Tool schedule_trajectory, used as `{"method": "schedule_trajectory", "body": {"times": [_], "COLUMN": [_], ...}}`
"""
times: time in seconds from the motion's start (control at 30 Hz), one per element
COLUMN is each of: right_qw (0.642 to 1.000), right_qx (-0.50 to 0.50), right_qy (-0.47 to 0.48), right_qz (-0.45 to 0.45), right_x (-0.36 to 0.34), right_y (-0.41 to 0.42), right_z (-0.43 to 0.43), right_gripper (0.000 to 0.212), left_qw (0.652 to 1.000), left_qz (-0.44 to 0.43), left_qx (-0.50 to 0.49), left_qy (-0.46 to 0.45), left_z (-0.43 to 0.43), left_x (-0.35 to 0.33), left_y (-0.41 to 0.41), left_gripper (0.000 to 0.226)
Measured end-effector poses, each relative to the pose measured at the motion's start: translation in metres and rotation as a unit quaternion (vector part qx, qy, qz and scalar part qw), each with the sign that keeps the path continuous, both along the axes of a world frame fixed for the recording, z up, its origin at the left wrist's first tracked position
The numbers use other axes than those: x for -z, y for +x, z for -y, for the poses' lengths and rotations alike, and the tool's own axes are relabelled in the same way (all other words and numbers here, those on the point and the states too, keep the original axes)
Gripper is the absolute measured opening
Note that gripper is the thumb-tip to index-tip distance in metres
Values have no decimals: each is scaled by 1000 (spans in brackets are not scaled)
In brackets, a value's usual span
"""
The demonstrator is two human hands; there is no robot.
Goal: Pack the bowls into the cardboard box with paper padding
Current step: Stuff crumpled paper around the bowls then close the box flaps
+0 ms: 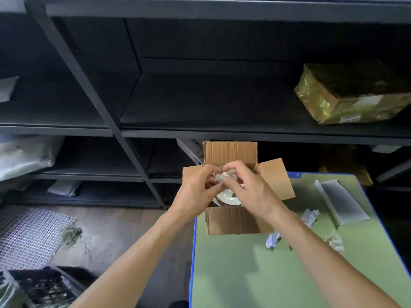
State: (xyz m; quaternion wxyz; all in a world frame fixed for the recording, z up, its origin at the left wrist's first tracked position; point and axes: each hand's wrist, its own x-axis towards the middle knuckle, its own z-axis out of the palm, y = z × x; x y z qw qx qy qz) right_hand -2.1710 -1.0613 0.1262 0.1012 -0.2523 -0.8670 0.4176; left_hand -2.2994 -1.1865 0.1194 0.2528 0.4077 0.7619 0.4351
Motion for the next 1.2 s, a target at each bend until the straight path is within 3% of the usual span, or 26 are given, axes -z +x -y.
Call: {"method": "schedule_trajectory", "body": {"times": [0.2, 0.4, 0.63, 0.8, 0.97, 1.2], "right_qw": [999, 995, 992, 990, 992, 979], "right_qx": [17, 69, 65, 74, 4, 7], "right_qy": [15, 44, 99, 113, 129, 200], "right_qz": [30, 63, 50, 32, 10, 36], "right_x": [12, 20, 29, 33, 43, 63], "right_y": [-2, 8, 7, 8, -9, -16], "right_z": [5, 1, 12, 17, 30, 35], "right_gripper": [13, 14, 15, 18, 15, 13], "left_qw": [999, 956, 907, 905, 902, 911], "left_qz": [-23, -252, -349, -334, -291, -260], "left_qx": [31, 139, 212, 239, 283, 284], "left_qy": [-14, -63, -104, -110, -148, -145], "left_z": [7, 8, -23, -30, -40, -41], "left_x": [18, 43, 42, 40, 33, 36], "left_y": [-6, -37, -39, -47, -57, -63], "left_gripper": [31, 22, 8, 4, 22, 17]}}
